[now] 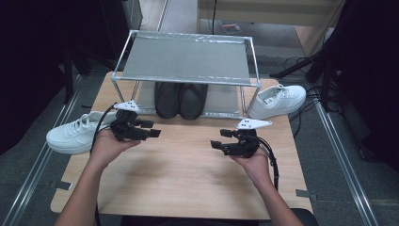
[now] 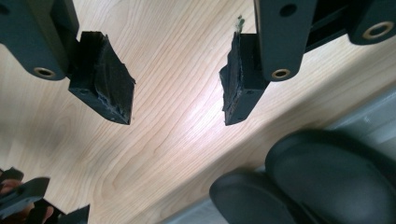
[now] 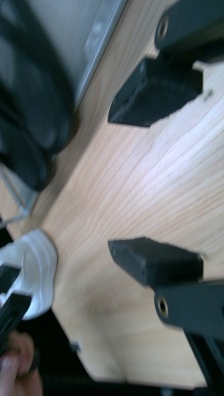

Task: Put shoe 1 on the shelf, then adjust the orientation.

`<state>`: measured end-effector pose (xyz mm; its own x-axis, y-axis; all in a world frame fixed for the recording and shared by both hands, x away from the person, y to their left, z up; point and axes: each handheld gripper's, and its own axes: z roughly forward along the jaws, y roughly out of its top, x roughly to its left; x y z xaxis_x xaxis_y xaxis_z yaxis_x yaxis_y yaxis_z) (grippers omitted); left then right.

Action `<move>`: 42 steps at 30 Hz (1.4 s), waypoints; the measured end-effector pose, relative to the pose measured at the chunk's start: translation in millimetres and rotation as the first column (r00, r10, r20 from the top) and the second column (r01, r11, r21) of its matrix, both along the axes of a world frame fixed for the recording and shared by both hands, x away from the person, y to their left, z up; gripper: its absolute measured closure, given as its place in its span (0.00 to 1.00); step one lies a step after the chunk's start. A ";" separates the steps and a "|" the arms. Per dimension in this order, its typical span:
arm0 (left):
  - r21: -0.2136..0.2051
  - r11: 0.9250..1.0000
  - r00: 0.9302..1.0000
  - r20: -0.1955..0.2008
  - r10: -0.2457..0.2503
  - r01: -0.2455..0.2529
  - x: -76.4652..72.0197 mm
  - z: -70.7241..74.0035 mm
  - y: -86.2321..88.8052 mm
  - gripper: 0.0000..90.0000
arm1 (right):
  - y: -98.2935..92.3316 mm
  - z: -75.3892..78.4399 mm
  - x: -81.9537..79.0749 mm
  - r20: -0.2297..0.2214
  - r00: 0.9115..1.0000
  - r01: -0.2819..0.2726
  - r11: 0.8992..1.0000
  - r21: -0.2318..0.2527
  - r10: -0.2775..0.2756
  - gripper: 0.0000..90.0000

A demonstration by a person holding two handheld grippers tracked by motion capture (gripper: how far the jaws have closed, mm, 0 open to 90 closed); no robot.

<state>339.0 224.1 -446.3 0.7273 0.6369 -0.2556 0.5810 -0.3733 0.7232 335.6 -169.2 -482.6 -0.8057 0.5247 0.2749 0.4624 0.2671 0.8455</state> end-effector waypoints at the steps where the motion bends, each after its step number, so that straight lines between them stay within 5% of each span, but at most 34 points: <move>1: 0.002 1.000 1.000 0.000 0.007 -0.007 -1.1 -0.9 1.0 0.48 | 0.0 0.0 0.0 0.000 1.000 0.000 1.000 0.000 0.000 0.36; 9: 0.006 0.999 0.999 -0.010 0.042 -0.042 -8.5 -8.1 17.0 0.48 | 3.3 -0.4 1.9 0.035 0.999 0.003 0.998 -0.055 -0.001 0.41; 21: 0.018 0.995 0.995 -0.009 0.102 -0.102 -11.2 -7.4 41.9 0.49 | -4.9 -2.0 6.8 0.027 0.999 0.046 0.998 -0.045 -0.044 0.45; 27: 0.019 0.986 0.986 -0.012 0.166 -0.165 -14.2 -5.1 63.6 0.49 | -4.8 -1.3 6.9 0.044 0.998 0.049 0.998 -0.041 -0.047 0.46; 30: 0.064 0.979 0.981 -0.018 0.195 -0.193 -16.5 -2.6 74.1 0.49 | -3.6 -1.3 6.7 0.049 0.998 0.048 0.998 -0.045 -0.046 0.46; 37: 0.053 0.970 0.971 0.005 0.237 -0.237 -21.4 4.5 93.1 0.51 | -0.1 -2.4 8.8 0.044 0.998 0.041 0.998 -0.049 -0.039 0.46; 42: 0.074 0.953 0.956 0.003 0.295 -0.294 -12.7 -1.3 104.3 0.51 | 1.9 -3.8 7.6 0.040 0.999 0.033 0.998 -0.062 -0.031 0.46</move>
